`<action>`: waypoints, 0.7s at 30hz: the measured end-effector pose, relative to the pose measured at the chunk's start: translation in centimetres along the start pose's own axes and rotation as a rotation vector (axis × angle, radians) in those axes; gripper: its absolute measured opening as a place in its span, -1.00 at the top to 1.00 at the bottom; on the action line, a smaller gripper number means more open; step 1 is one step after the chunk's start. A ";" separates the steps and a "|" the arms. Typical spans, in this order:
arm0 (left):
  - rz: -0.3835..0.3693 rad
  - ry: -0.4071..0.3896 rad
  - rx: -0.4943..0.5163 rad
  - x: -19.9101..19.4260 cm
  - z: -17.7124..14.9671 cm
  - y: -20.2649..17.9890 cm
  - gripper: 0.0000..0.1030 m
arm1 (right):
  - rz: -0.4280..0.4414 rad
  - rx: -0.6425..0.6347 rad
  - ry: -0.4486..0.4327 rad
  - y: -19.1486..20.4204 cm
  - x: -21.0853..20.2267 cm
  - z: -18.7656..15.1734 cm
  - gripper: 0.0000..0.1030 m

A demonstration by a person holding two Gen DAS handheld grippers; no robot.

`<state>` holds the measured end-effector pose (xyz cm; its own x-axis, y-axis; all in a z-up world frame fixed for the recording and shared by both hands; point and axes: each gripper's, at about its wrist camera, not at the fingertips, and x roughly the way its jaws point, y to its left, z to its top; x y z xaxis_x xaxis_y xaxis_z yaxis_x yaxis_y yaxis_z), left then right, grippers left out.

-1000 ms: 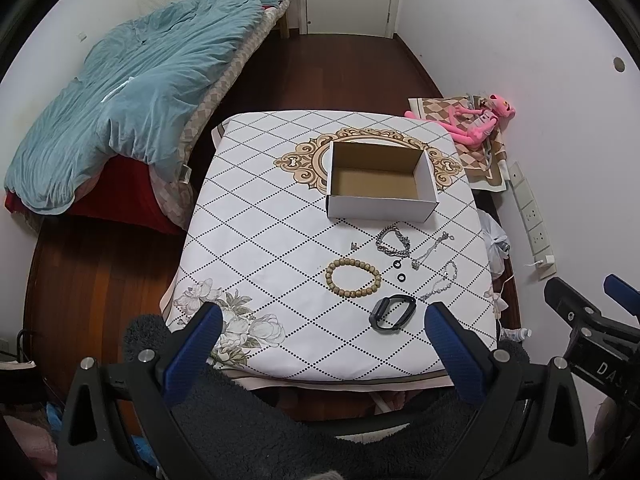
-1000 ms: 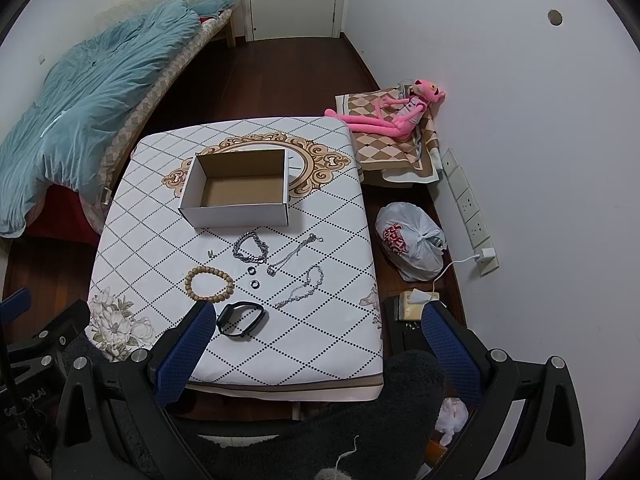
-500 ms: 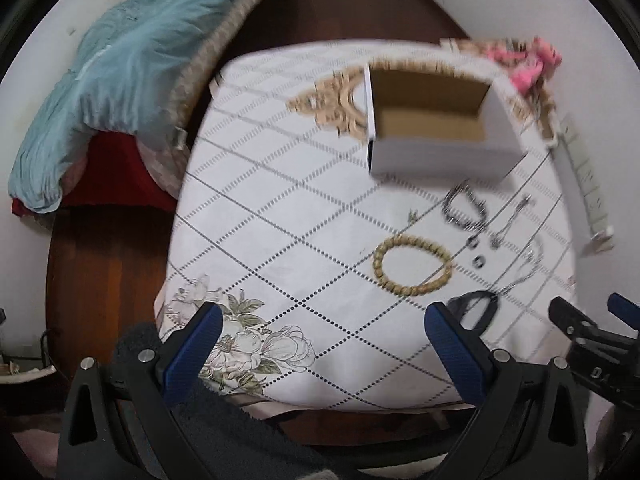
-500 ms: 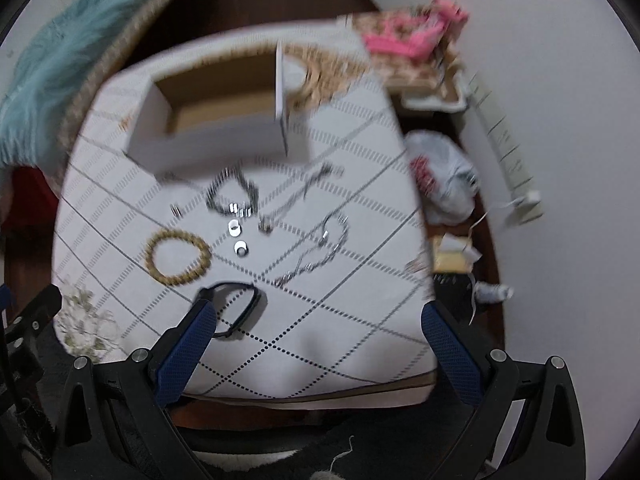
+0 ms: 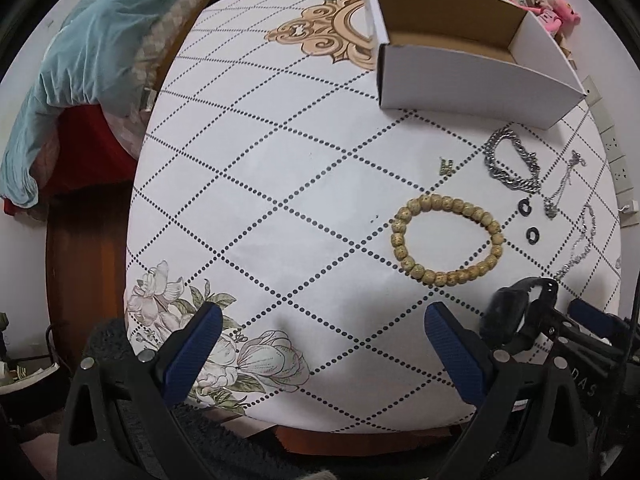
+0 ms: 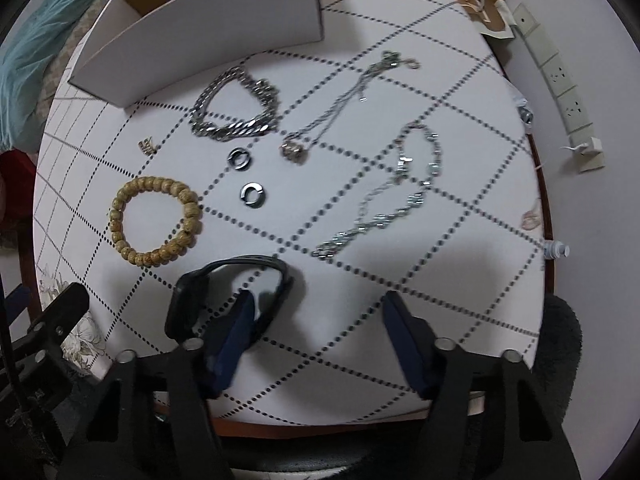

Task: Organize jewelry
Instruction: 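Grasp the black watch band with the right tool while the left tool grasps the beaded bracelet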

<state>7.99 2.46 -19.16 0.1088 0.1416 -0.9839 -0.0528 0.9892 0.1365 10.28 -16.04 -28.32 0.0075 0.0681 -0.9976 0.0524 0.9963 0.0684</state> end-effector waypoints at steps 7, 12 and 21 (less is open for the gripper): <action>-0.010 -0.001 -0.012 0.8 0.3 0.6 -1.00 | 0.003 -0.044 -0.020 2.8 -0.6 -0.1 0.71; -0.039 -0.006 -0.015 1.0 0.8 0.7 -0.99 | 0.004 -0.047 -0.065 2.3 -1.0 -0.4 0.86; -0.206 0.033 -0.039 3.4 2.4 -0.5 -0.91 | -0.001 -0.021 -0.150 -0.7 -5.0 -0.2 0.87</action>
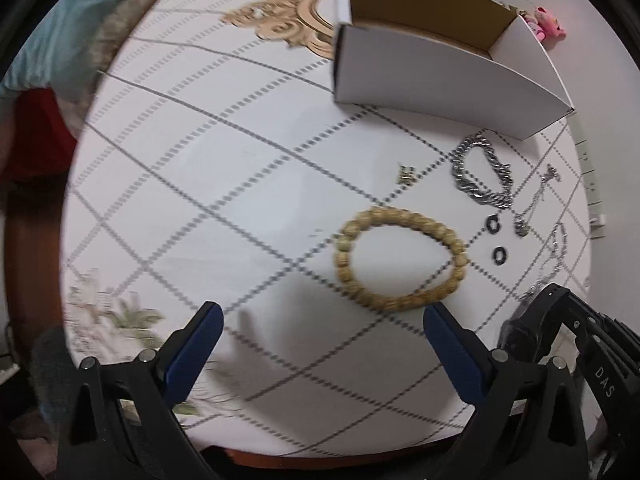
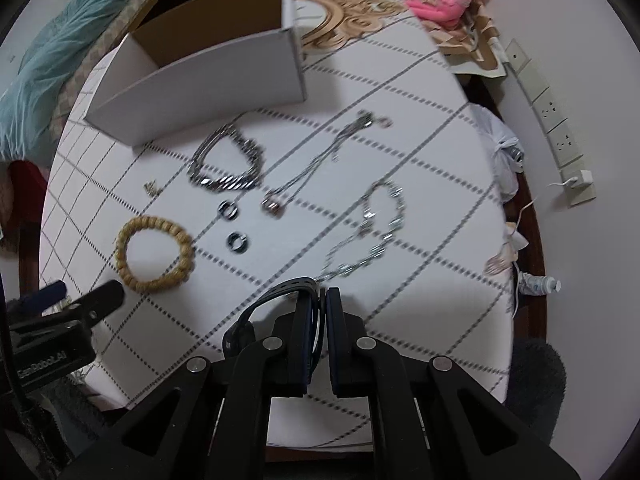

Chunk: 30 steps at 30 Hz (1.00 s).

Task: Organize jewelry
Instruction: 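Grasp the black watch band with the right tool while the left tool grasps the beaded bracelet, then carry both items into the cardboard box and open both tools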

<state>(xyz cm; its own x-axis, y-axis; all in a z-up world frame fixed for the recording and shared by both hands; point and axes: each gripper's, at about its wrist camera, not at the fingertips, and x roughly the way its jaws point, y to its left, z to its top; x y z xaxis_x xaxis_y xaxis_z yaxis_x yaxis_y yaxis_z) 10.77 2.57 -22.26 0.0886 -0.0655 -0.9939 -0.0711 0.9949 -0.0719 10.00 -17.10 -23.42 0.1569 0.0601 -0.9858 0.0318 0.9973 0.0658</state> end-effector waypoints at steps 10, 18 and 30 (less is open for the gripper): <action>0.034 -0.072 0.005 2.1 3.7 1.1 0.32 | -0.017 0.015 -0.061 -3.4 0.2 2.1 0.86; -0.037 -0.142 0.008 1.3 4.9 2.4 0.88 | -0.011 0.018 -0.091 -3.4 -0.2 2.6 0.86; -0.096 -0.329 0.068 -6.7 4.8 1.2 0.88 | 0.054 0.000 -0.171 -2.4 -3.9 4.6 0.87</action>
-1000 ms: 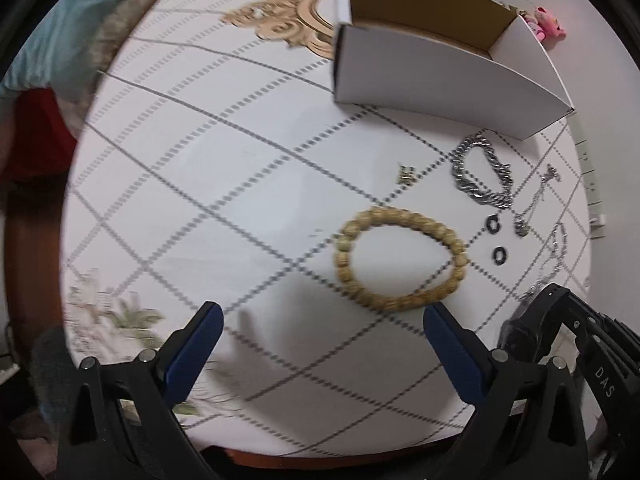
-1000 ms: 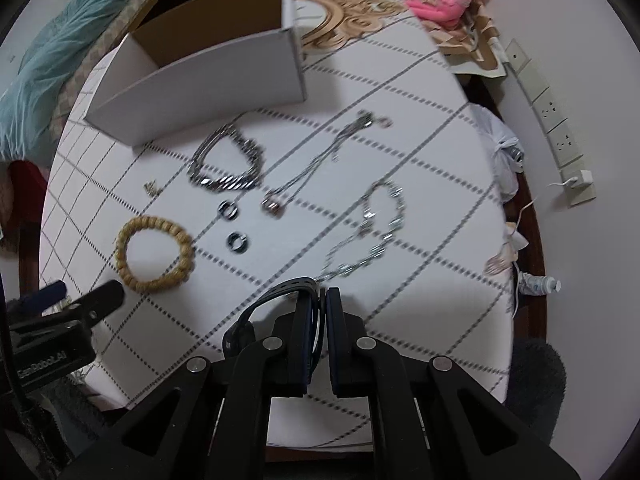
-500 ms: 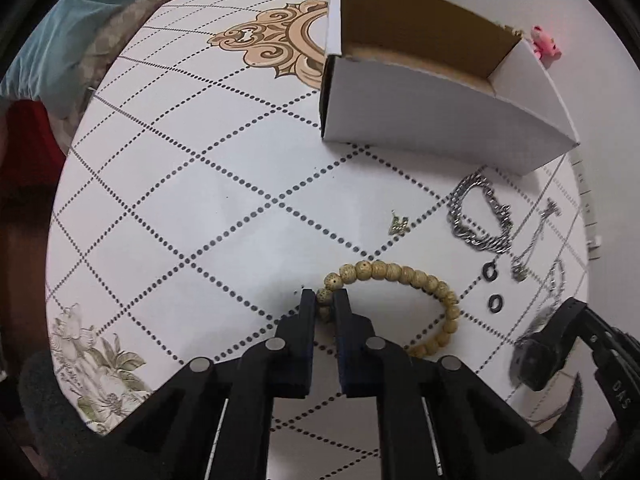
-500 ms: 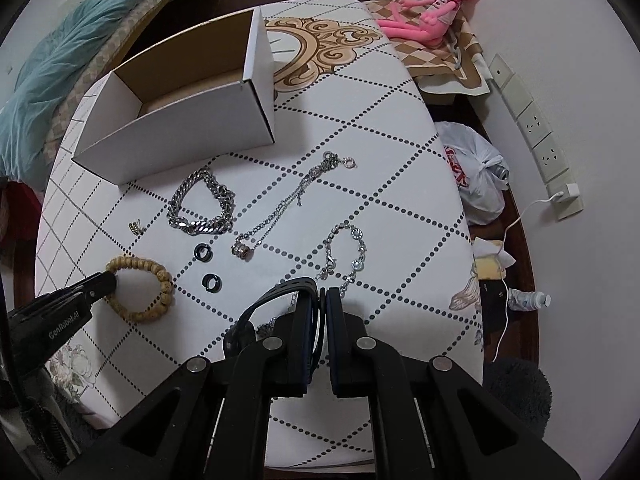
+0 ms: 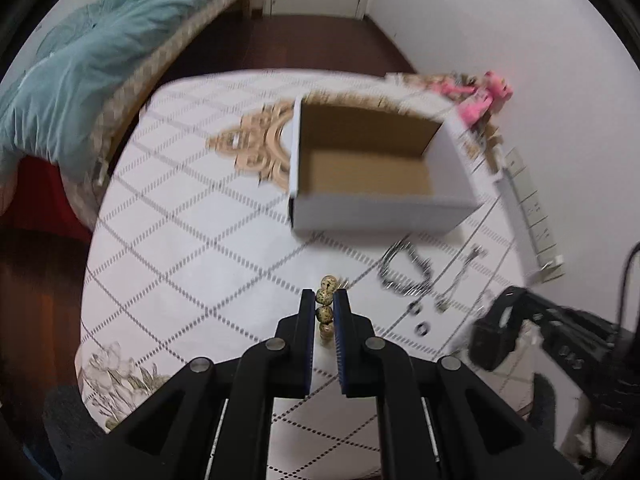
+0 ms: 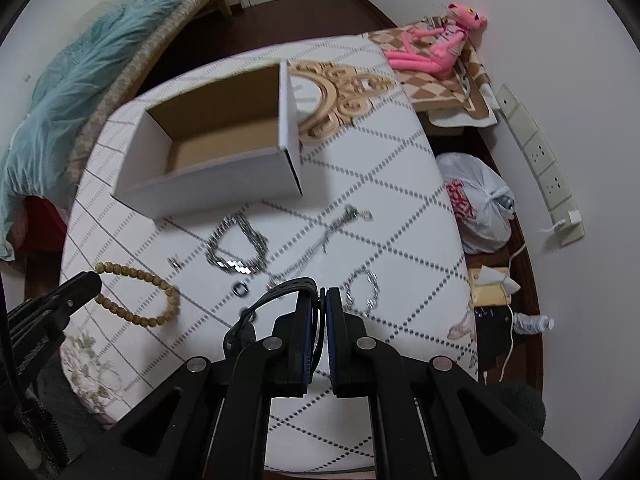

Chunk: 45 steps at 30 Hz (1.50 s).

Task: Organize jewelry
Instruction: 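Carry both items into the cardboard box and open both tools, then lift both tools out of the box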

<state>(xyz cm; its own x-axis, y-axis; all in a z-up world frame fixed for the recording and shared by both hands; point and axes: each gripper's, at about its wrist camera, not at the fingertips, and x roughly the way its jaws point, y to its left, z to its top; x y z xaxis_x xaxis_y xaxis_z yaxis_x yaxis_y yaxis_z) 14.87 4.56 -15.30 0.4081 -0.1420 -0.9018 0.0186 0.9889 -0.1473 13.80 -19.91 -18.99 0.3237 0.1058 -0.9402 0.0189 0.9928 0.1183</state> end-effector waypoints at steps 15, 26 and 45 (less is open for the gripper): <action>-0.135 -0.065 0.024 -2.2 9.3 -2.7 0.88 | 0.066 -0.047 -0.092 2.9 -1.2 12.2 0.87; -0.126 0.043 -0.002 3.2 13.4 -1.7 0.85 | 0.048 -0.120 0.053 5.4 6.8 17.0 0.86; 0.173 -0.091 -0.001 2.9 11.3 0.3 -1.00 | -0.116 -0.187 -0.006 5.3 5.1 14.8 -0.83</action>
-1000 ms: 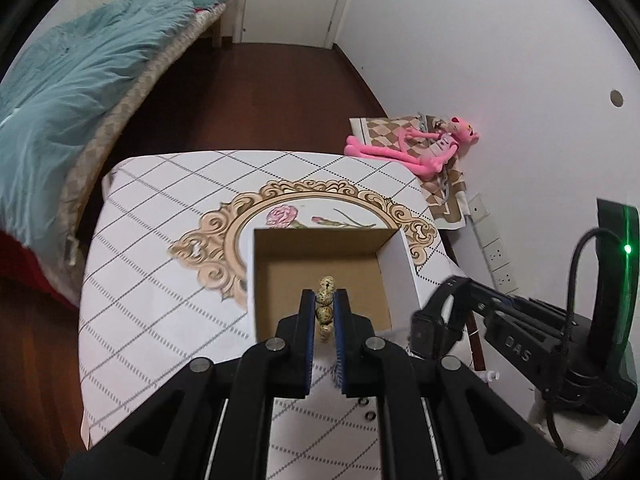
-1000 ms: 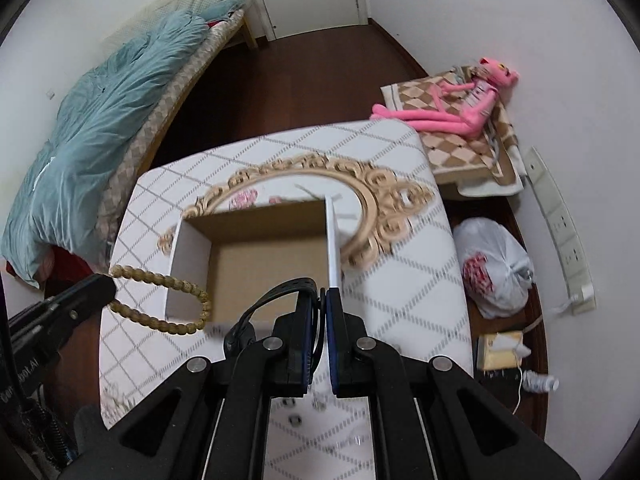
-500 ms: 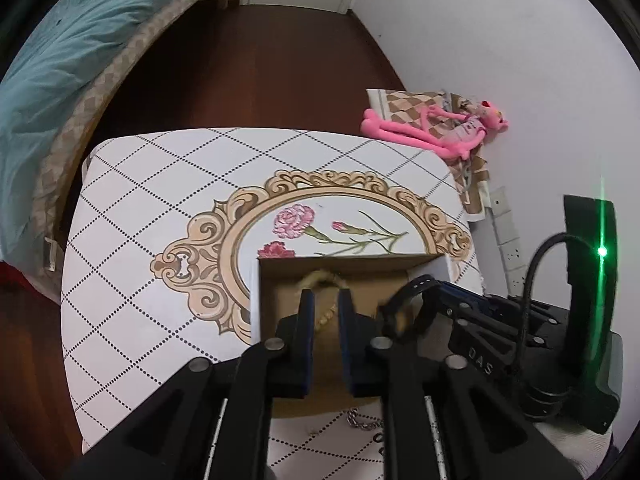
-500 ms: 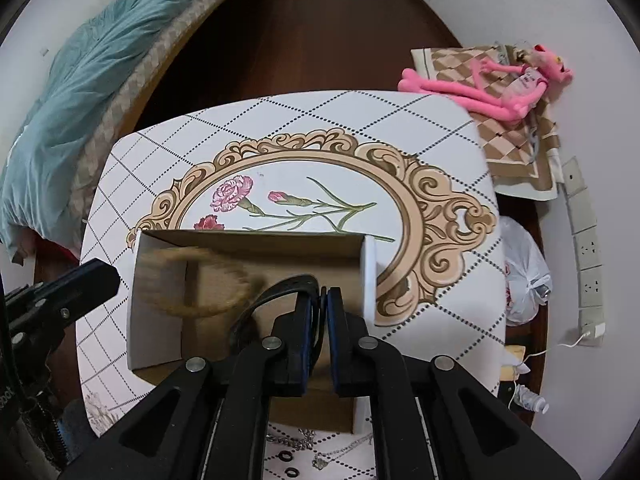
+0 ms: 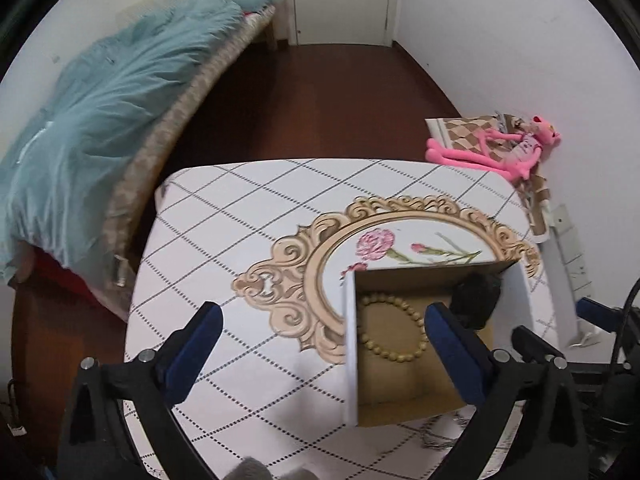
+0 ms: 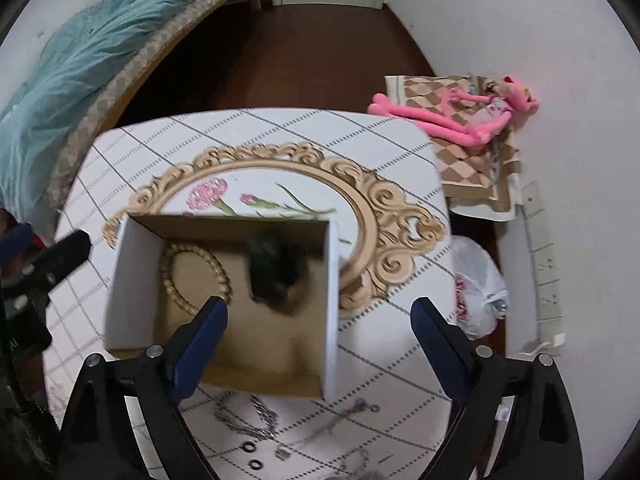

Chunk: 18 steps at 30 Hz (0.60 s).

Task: Organize jewelry
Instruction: 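Lift both tools out of the box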

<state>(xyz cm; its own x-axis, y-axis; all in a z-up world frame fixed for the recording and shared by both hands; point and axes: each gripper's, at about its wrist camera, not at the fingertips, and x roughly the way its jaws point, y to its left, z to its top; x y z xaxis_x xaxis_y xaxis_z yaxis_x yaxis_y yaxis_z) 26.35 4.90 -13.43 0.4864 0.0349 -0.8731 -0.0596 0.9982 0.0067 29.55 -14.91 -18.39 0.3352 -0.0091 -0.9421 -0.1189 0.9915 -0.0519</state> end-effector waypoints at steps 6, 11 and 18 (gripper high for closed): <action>0.009 0.028 -0.022 0.6 -2.0 0.5 -1.00 | -0.013 0.015 0.006 0.1 0.6 -2.4 -0.83; 0.025 0.018 -0.035 -0.2 -2.8 0.7 -1.00 | 0.002 0.036 0.004 0.1 0.3 -3.5 -0.83; 0.042 0.008 -0.049 -2.0 -3.6 0.8 -1.00 | 0.017 0.052 -0.033 0.0 -2.0 -4.4 -0.83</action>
<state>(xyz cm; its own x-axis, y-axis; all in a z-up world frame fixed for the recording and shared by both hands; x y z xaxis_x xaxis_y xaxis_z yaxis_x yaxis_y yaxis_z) 22.17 5.41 -13.40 0.4753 0.0761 -0.8765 -0.1230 0.9922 0.0195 24.74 -15.44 -17.93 0.3645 0.0116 -0.9311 -0.0767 0.9969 -0.0176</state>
